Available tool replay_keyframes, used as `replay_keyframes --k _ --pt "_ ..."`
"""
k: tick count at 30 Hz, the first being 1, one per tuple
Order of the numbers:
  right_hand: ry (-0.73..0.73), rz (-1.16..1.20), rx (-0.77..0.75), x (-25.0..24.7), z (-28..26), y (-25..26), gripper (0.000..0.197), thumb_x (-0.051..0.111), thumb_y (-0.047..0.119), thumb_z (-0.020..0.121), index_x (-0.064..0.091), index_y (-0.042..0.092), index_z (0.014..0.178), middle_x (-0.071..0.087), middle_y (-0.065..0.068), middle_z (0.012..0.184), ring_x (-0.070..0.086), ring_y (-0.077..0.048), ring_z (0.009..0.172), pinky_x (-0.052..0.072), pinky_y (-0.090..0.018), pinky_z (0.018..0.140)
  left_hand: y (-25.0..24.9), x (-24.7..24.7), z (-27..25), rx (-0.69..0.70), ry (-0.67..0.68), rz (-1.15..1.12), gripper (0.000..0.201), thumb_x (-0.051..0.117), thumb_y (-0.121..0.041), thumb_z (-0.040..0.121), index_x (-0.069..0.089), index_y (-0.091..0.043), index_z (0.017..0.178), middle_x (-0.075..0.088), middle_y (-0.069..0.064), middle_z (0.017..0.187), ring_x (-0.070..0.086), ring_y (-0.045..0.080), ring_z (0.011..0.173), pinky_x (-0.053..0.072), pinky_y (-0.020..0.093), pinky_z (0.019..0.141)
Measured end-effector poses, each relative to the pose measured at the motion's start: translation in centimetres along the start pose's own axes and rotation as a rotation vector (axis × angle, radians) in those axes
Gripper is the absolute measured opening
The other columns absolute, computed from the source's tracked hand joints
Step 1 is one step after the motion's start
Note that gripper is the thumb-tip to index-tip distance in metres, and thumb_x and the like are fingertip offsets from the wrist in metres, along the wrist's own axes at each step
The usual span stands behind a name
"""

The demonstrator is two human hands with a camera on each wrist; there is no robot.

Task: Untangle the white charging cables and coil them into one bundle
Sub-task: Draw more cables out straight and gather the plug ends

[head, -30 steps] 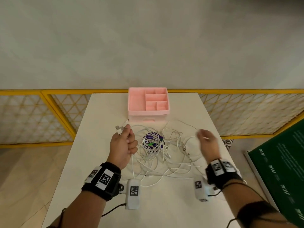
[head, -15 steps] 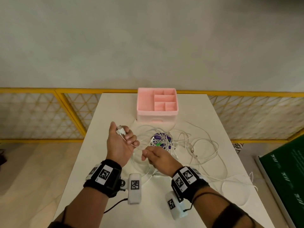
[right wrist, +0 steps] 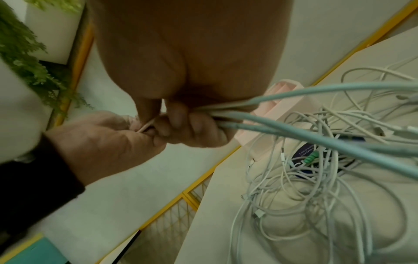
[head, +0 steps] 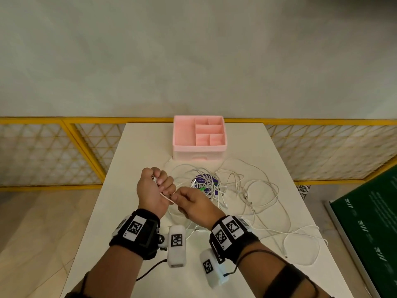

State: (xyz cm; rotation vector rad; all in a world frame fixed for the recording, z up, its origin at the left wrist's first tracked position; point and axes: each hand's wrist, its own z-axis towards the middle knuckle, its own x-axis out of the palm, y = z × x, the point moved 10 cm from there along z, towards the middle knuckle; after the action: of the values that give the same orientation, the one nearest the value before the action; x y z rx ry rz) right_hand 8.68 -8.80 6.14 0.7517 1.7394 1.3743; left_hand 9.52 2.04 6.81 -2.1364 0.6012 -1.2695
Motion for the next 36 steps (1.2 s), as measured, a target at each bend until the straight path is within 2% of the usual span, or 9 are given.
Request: replay_keyframes --k 3,5,9,12,14,18,22,29,36 --pt "0.029 -0.051 -0.030 0.3 -0.6 0.5 0.029 0.053 0.037 0.101 0.059 0.028 0.074 0.049 0.012 0.056 0.042 -0.001 0.050 0.035 -0.020 0.057 -0.7 -0.1 -0.4 0.041 -0.047 0.080 0.021 0.034 -0.014 0.085 0.037 -0.020 0.065 0.026 -0.005 0.053 0.017 0.012 0.041 0.015 0.020 0.041" --pt "0.019 -0.169 -0.055 0.2 -0.8 0.7 0.027 0.051 0.030 0.102 0.062 0.020 0.080 0.049 0.015 0.055 0.043 0.001 0.050 0.034 -0.019 0.058 -0.7 0.1 -0.5 0.065 -0.020 0.067 0.019 0.037 -0.016 0.090 0.042 -0.017 0.071 0.029 -0.004 0.053 0.021 0.012 0.042 0.020 0.022 0.042" --pt "-0.201 -0.174 -0.076 -2.4 -0.6 0.5 0.022 0.044 0.023 0.105 0.059 0.017 0.091 0.055 0.028 0.059 0.050 0.005 0.056 0.037 -0.020 0.060 1.2 1.6 -0.8 0.023 0.164 0.067 0.040 0.040 -0.049 0.101 0.056 -0.013 0.104 0.055 0.004 0.069 0.056 0.018 0.065 0.045 0.032 0.064" --pt "-0.249 -0.239 -0.107 -2.6 -0.4 0.1 0.026 0.040 0.036 0.104 0.060 0.019 0.107 0.067 0.012 0.084 0.063 -0.008 0.078 0.052 -0.033 0.076 2.3 1.7 -1.1 0.076 0.141 0.225 0.026 0.040 -0.024 0.107 0.060 -0.007 0.109 0.058 0.004 0.073 0.061 0.018 0.079 0.049 0.032 0.073" --pt "-0.198 -0.295 -0.134 -1.7 -0.7 -0.3 0.029 0.038 0.041 0.104 0.057 0.021 0.111 0.068 0.000 0.090 0.065 -0.018 0.082 0.052 -0.039 0.078 2.6 1.6 -1.1 0.090 0.103 0.260 0.026 0.038 -0.018 0.108 0.060 -0.008 0.098 0.050 0.000 0.064 0.056 0.018 0.074 0.048 0.032 0.069" --pt "-0.072 -0.479 -0.112 -2.7 -2.6 -3.0 0.026 0.035 0.041 0.105 0.050 0.021 0.098 0.065 -0.004 0.083 0.061 -0.026 0.075 0.050 -0.041 0.072 2.3 0.3 0.4 0.058 0.047 0.137 0.030 0.033 -0.018 0.109 0.051 -0.015 0.085 0.040 -0.008 0.053 0.041 0.010 0.049 0.052 0.034 0.060" --pt "0.012 -0.675 0.027 -7.2 -5.8 -8.0 0.029 0.032 0.046 0.105 0.049 0.023 0.099 0.062 0.006 0.087 0.059 -0.024 0.078 0.046 -0.035 0.073 0.8 -0.9 1.6 0.078 0.003 0.102 0.033 0.031 -0.018 0.108 0.050 -0.017 0.080 0.040 -0.011 0.049 0.032 0.004 0.039 0.029 0.018 0.040" --pt "-0.101 -0.849 0.365 -18.2 -12.1 -14.4 0.059 0.016 0.072 0.090 0.050 0.024 0.095 0.067 -0.003 0.088 0.063 -0.027 0.083 0.050 -0.045 0.079 -1.8 -1.3 2.5 0.147 -0.040 0.054 0.036 0.031 -0.018 0.107 0.049 -0.020 0.077 0.039 -0.012 0.049 0.028 0.004 0.039 0.021 0.017 0.036" --pt "-0.261 -0.873 0.608 -27.7 -17.4 -16.8 0.023 0.035 0.032 0.105 0.051 0.017 0.100 0.065 -0.006 0.090 0.060 -0.028 0.084 0.045 -0.036 0.075 -1.4 -0.7 2.4 0.121 -0.015 0.059 0.035 0.031 -0.017 0.106 0.050 -0.018 0.076 0.039 -0.011 0.049 0.027 0.004 0.038 0.021 0.017 0.035"
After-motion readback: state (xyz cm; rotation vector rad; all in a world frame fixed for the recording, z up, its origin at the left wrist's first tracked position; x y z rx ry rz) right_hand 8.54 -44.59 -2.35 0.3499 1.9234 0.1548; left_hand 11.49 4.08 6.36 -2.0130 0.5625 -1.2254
